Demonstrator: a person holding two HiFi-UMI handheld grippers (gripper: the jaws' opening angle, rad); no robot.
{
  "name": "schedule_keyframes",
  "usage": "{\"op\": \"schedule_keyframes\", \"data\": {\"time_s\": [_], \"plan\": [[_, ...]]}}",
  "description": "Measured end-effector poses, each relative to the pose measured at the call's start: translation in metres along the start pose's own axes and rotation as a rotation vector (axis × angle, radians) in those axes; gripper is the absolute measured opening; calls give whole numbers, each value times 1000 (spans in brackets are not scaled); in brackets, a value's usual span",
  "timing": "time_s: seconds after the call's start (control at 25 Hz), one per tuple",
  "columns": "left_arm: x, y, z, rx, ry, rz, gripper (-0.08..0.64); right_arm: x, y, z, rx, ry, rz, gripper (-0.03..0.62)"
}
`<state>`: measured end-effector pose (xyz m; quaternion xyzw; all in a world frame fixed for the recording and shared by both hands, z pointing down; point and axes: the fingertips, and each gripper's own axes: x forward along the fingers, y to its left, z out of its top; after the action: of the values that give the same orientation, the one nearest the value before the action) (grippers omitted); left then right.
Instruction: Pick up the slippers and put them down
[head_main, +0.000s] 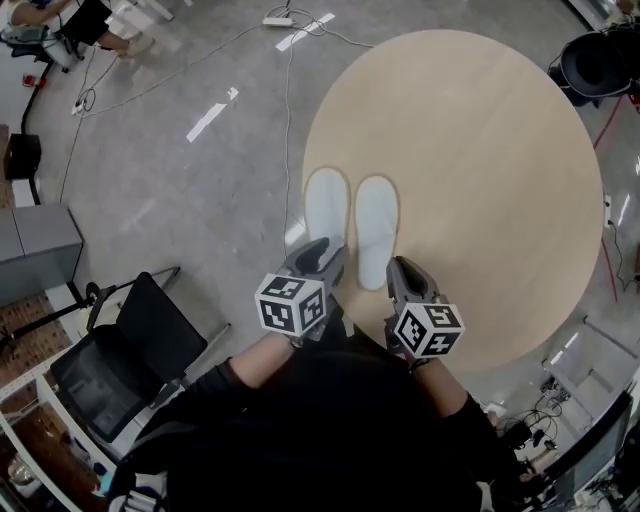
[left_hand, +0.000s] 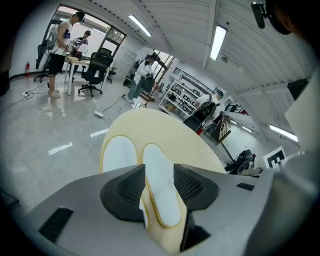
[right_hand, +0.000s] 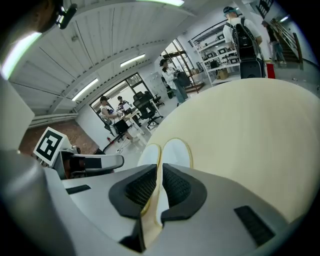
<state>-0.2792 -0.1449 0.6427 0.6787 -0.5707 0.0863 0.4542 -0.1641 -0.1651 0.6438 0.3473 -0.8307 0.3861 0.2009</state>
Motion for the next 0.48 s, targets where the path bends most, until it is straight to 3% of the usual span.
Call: {"op": "schedule_keyframes", "data": {"time_s": [0.2,0.48], "plan": [[29,32,-7,-53,30,65,187,25,-14,-5,3,30,-23,161],[58,62,-14,-75,73,99,187,63,-34,-9,28,67,-31,164]]}}
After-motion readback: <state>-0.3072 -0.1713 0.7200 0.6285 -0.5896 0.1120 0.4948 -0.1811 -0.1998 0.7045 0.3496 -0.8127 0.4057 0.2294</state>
